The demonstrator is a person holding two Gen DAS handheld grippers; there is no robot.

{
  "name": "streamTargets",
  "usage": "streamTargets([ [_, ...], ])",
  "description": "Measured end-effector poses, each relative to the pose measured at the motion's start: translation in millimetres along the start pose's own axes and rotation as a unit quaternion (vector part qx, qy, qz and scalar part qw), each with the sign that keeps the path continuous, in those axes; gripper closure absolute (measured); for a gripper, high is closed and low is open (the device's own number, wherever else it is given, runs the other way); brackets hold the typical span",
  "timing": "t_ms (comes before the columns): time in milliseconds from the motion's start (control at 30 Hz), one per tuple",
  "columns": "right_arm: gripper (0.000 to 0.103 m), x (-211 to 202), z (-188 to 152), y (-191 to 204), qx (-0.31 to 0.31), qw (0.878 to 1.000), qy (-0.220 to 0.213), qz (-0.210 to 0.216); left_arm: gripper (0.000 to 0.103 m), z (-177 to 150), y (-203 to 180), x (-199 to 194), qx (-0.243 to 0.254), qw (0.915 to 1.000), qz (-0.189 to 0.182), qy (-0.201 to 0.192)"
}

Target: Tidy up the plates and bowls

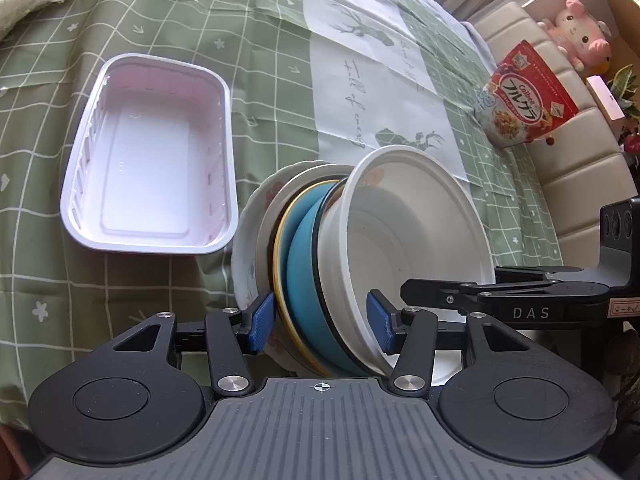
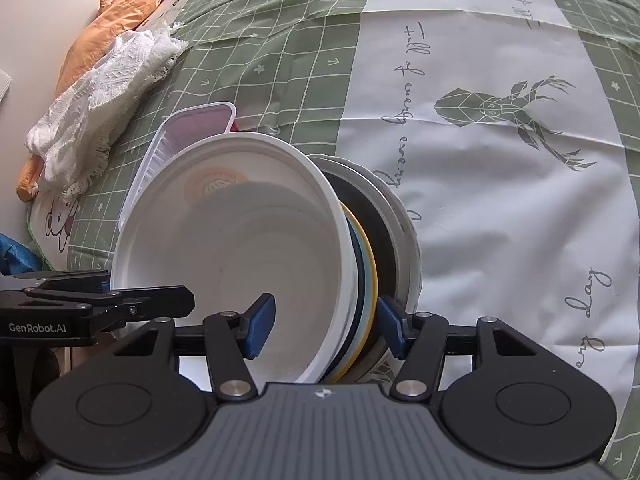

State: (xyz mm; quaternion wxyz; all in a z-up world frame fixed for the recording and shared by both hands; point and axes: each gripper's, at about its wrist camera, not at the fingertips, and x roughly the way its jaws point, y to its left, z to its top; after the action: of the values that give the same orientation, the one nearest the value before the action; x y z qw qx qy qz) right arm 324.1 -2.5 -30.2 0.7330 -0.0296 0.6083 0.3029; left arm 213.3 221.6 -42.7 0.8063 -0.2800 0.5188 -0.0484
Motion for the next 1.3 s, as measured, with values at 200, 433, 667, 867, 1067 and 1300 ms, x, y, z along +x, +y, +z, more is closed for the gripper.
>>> streamTargets([
  [200,0.046,1.0,1.6,-6.2,0.012,1.000,-0.003,0.009,0.047,-0.1,-4.2,0.8,0.004,1.0000,0.004,0.000],
  [433,0.046,-11.5,0.9,-4.6,0.005,0.999,-0.023,0.024,0.054,-0.4,1.1,-16.5,-0.001,0.9996,-0.009,-0.026],
  [667,0.046,-22.9,3.5,-3.6,0.009,0.998,-0.041,0.037,0.059,2.7,-9.4,-32.5,0.001,0.9981,-0.043,-0.045],
  [867,0.046,-25.6,1.8,-10.7,0.018,0.998,-0.044,0.037,0.059,5.2,-9.2,-27.8,-0.005,0.9977,-0.047,-0.048],
  [1067,0.046,-38.5,7.7,-9.6,0.027,0.996,-0.071,0.054,0.059,13.3,-5.7,-29.9,-0.024,0.9956,-0.070,-0.057],
  [1300,0.046,-28.0,14.0,-5.3,0.022,0.996,-0.069,0.053,0.059,21.3,1.0,-21.8,-0.036,0.9954,-0.064,-0.062],
])
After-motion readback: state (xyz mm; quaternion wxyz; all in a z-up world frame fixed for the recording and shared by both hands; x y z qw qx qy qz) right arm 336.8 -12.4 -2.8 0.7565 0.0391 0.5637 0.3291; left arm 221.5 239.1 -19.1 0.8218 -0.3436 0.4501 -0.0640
